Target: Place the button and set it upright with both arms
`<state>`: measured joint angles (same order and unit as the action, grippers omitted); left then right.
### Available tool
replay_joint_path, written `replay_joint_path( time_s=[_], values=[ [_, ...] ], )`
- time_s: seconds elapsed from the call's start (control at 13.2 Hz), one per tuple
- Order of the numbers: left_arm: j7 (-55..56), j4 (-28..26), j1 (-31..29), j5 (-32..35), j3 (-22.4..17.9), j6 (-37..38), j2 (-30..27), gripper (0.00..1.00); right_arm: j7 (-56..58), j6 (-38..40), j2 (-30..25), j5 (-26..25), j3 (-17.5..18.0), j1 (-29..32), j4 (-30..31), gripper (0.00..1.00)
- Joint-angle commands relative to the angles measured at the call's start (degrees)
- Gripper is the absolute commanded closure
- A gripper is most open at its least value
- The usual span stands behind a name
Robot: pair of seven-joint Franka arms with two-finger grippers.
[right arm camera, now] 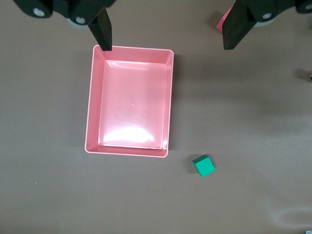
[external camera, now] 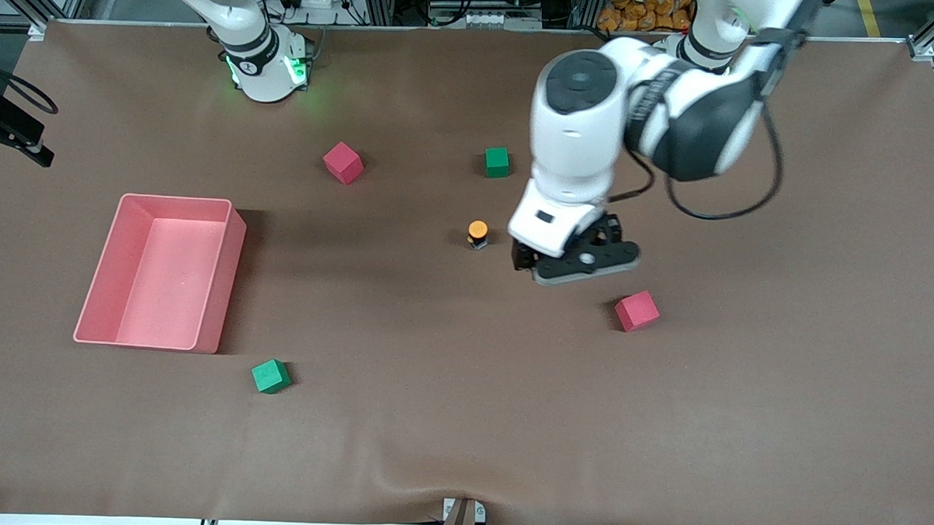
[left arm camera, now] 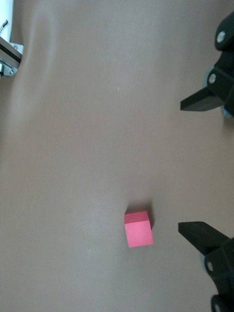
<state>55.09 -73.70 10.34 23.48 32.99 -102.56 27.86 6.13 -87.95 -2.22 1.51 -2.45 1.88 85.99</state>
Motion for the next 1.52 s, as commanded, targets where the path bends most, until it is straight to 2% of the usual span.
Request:
replay_joint_path(
  time_s=[0.0, 0.23, 0.38, 0.61, 0.84, 0.99, 1.44],
  values=[
    [-4.54, -1.62, -10.59, -1.15, 9.02, 0.08, -1.58, 0.0, 0.03, 0.32, 0.63, 1.03, 0.08, 0.14, -1.35, 0.0],
    [-7.27, -1.62, -11.4, -4.83, 6.75, 3.76, -5.0, 0.0, 0.03, 0.24, 0.63, 0.95, 0.08, 0.06, -1.35, 0.0],
    [-14.09, -1.62, -11.05, -9.39, 1.84, 6.84, -9.03, 0.0, 0.03, 0.32, 0.63, 0.95, 0.08, 0.06, -1.35, 0.0],
    [-25.96, -2.14, -10.43, -19.41, -8.52, 11.41, -14.84, 0.0, 0.03, 0.32, 0.63, 0.95, 0.08, 0.06, -1.35, 0.0],
    [-36.96, -2.23, -10.52, -23.47, -15.65, 16.76, -18.54, 0.0, 0.03, -1.16, 0.72, 0.86, 0.08, 0.67, -1.35, 0.0],
    [-38.3, -4.24, -10.52, -25.49, -17.69, 18.97, -21.61, 0.0, 0.03, -1.17, 0.72, 0.86, -0.01, 0.41, -1.26, 0.0],
    [-44.96, -17.25, -11.22, -26.12, -22.17, 17.32, -31.64, 0.0, -0.5, -0.64, 0.72, 0.24, -0.19, 1.02, -1.26, 0.0]
  ],
)
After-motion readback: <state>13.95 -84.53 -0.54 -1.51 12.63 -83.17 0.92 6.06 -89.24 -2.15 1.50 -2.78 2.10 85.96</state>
